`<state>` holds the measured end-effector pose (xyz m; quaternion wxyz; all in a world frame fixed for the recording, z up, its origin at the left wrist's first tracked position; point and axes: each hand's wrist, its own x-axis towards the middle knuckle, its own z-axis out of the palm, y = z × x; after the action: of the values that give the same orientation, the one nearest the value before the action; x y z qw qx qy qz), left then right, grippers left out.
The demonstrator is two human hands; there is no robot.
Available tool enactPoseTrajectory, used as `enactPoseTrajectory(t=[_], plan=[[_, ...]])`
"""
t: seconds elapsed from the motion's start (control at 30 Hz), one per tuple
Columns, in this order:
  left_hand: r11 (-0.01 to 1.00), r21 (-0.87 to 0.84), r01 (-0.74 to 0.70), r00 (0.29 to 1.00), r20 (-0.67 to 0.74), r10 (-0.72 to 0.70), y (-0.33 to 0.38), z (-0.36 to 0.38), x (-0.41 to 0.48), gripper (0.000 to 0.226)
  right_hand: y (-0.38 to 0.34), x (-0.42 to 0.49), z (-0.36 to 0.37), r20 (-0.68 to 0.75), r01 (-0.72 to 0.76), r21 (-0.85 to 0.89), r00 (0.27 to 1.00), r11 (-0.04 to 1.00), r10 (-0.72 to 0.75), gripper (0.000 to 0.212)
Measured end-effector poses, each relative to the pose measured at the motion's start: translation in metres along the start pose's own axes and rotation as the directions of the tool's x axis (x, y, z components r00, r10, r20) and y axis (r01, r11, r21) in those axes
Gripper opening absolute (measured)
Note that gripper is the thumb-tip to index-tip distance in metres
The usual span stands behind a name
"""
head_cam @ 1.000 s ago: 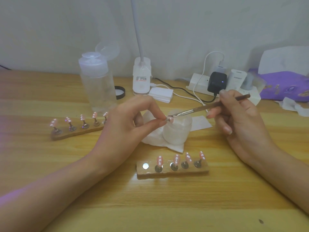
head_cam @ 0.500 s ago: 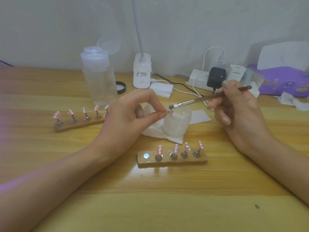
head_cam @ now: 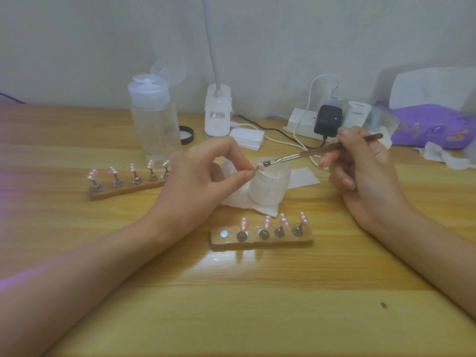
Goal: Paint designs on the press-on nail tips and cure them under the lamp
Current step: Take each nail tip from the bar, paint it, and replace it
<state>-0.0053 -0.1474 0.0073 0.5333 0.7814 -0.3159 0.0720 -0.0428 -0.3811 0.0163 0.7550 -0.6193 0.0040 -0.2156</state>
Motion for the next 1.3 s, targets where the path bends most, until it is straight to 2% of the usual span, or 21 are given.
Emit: enactPoseTrajectory(t=[0.1, 0.27, 0.37, 0.47, 0.63, 0.93, 1.03, 1.17, 1.23, 1.3], plan=[[1.0, 0.009, 0.007, 1.0, -0.002, -0.007, 0.0, 0.0, 0.0, 0.015, 0.0, 0.0, 0.001, 0.064, 0.042, -0.003, 0.997, 0.999, -0.042, 0.031], [1.0, 0.009, -0.005, 1.0, 0.003, 0.005, 0.001, 0.0, 0.0, 0.014, 0.001, -0.001, 0.0, 0.006, 0.019, -0.035, 1.0, 0.999, -0.019, 0.032], [1.0, 0.011, -0.012, 1.0, 0.004, 0.012, 0.002, 0.0, 0.0, 0.013, 0.0, 0.0, 0.0, 0.05, 0.048, 0.009, 0.998, 0.999, -0.049, 0.037], [1.0, 0.012, -0.019, 1.0, 0.0, 0.019, 0.002, 0.0, 0.0, 0.013, 0.001, 0.0, 0.001, 0.086, 0.063, -0.014, 0.994, 0.998, -0.061, 0.032], [0.999, 0.026, -0.03, 1.0, 0.001, 0.03, 0.002, -0.001, 0.0, 0.013, 0.003, 0.001, 0.0, 0.041, 0.055, -0.072, 0.998, 0.996, -0.052, 0.027], [0.999, 0.021, -0.041, 0.999, -0.006, 0.042, 0.001, -0.001, 0.0, 0.013, -0.008, 0.001, -0.006, -0.024, 0.05, -0.043, 0.998, 0.998, -0.051, 0.031], [0.999, 0.012, -0.046, 0.999, -0.001, 0.046, 0.002, -0.001, 0.0, 0.013, -0.022, 0.009, -0.012, -0.036, 0.008, -0.098, 0.999, 0.995, -0.012, 0.029], [0.999, 0.007, -0.052, 0.999, 0.004, 0.052, 0.001, -0.002, 0.001, 0.012, -0.036, 0.016, -0.018, -0.089, 0.02, -0.129, 0.996, 0.991, -0.032, 0.029], [0.998, 0.009, -0.056, 0.998, 0.015, 0.056, 0.001, -0.002, 0.002, 0.011, -0.039, 0.017, -0.018, -0.033, 0.066, -0.101, 0.997, 0.993, -0.069, 0.03], [0.998, 0.01, -0.058, 0.998, 0.021, 0.057, 0.0, -0.002, 0.002, 0.011, -0.04, 0.015, -0.015, 0.103, 0.164, -0.14, 0.983, 0.976, -0.151, 0.026]])
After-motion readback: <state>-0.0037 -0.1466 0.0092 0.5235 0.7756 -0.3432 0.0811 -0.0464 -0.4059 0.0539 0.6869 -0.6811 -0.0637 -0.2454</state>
